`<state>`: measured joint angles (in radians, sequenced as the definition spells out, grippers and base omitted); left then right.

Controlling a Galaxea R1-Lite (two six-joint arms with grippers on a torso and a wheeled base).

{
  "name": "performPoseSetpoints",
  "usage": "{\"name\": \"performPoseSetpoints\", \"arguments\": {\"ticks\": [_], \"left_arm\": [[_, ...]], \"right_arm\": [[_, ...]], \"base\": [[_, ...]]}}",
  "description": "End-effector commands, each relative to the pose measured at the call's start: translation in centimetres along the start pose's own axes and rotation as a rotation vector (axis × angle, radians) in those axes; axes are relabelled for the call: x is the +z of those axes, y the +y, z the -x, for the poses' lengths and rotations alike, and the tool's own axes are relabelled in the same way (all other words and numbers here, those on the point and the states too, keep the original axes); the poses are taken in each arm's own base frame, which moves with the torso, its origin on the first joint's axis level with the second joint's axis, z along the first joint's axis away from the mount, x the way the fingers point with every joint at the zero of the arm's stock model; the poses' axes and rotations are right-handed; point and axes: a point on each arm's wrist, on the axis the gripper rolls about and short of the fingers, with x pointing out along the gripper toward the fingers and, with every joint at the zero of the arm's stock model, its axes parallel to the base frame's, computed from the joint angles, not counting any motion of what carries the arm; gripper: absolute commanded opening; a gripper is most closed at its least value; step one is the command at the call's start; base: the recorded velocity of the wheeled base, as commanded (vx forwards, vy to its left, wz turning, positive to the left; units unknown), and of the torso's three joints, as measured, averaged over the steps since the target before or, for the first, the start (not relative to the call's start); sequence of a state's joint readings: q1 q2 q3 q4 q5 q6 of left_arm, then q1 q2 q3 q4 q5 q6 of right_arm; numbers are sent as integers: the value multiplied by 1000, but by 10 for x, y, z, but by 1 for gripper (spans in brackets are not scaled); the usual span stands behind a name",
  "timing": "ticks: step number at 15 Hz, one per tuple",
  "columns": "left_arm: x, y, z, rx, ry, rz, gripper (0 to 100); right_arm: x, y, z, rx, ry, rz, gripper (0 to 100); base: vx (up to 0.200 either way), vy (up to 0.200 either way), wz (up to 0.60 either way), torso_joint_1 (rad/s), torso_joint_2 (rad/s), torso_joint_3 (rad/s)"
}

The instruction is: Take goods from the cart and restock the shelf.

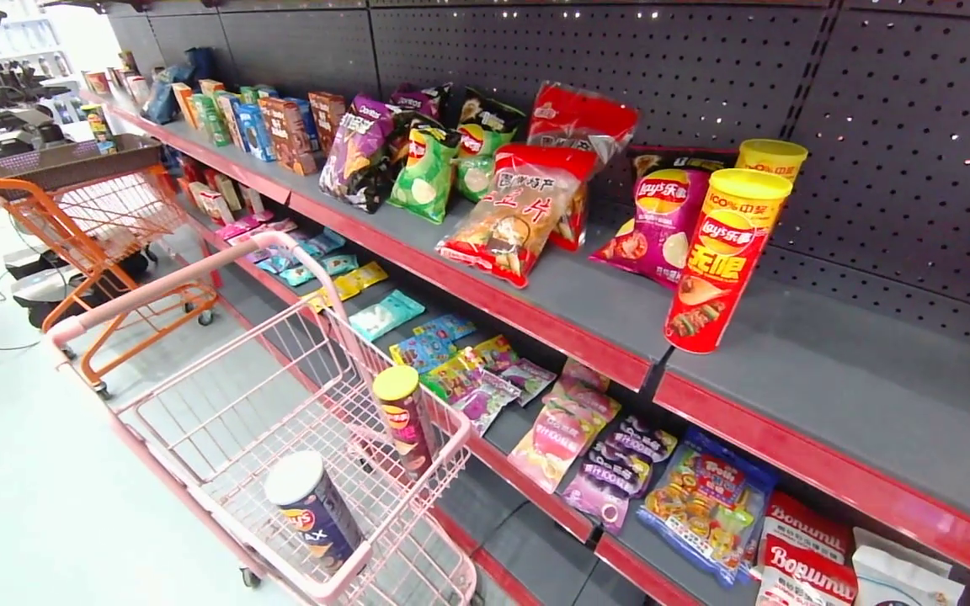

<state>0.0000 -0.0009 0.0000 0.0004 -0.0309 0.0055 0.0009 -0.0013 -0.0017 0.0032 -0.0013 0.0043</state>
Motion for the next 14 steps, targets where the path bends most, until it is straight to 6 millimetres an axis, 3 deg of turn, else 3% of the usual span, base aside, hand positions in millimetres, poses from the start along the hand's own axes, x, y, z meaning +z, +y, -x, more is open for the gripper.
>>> {"name": "performPoseSetpoints", "arguments": {"ticks": [1, 7, 14], "left_arm": [[0, 0, 0, 0, 0, -1, 100], [0, 0, 0, 0, 0, -1, 100], [0, 0, 0, 0, 0, -1, 100]], "right_arm": [[0, 0, 0, 0, 1, 0, 100], [0, 0, 0, 0, 1, 0, 100], [0, 0, 0, 0, 1, 0, 100]], "base": [[0, 0, 0, -149, 359, 222], [0, 0, 0, -149, 393, 236], [0, 0, 0, -186, 540, 347]]}}
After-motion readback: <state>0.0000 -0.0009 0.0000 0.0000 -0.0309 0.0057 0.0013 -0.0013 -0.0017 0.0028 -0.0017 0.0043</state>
